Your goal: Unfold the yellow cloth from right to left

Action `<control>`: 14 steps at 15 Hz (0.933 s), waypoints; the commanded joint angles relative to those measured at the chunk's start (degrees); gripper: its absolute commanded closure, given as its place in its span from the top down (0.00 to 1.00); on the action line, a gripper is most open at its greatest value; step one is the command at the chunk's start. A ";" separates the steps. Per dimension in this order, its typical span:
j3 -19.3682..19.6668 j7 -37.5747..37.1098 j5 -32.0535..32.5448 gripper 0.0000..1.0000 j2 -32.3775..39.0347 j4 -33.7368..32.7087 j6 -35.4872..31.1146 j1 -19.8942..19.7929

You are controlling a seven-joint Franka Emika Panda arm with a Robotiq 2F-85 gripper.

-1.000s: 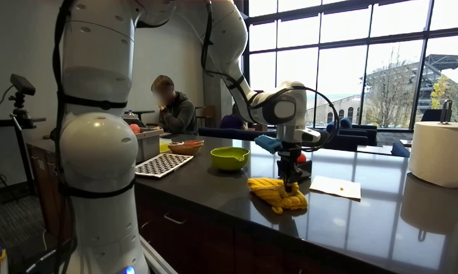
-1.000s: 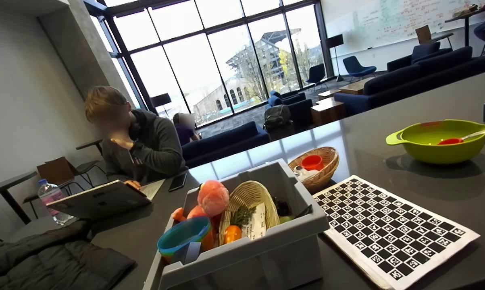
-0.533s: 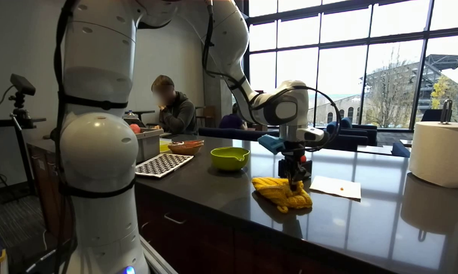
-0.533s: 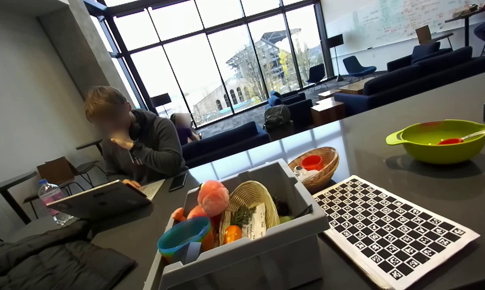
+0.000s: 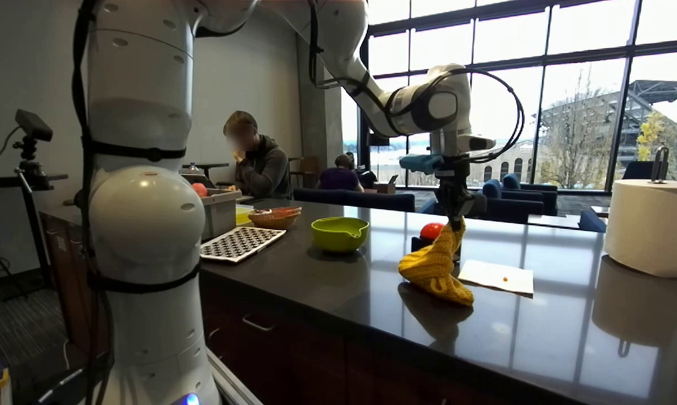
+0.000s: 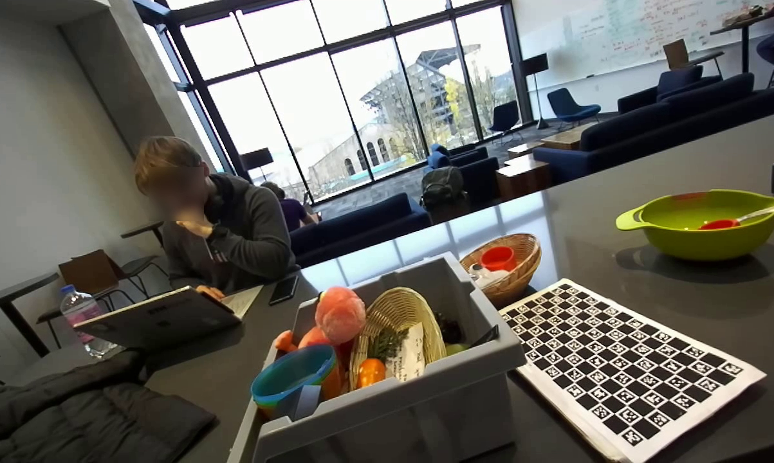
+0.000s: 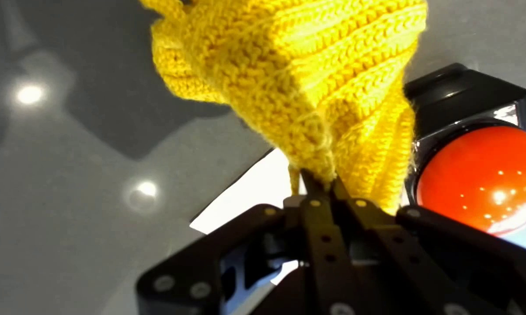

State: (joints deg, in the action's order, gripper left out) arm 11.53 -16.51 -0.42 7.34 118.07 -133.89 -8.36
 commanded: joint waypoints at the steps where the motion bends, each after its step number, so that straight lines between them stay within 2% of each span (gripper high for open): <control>1: -0.62 0.61 -0.99 0.01 -3.22 2.86 -0.35 -0.22; 4: -1.01 1.12 -1.23 0.01 -5.97 6.51 -0.35 -0.07; 14: -3.94 7.86 -3.65 0.01 -18.33 27.84 -0.61 1.19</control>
State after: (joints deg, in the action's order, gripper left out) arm 8.08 -11.50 -2.74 -5.75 139.09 -133.97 -7.41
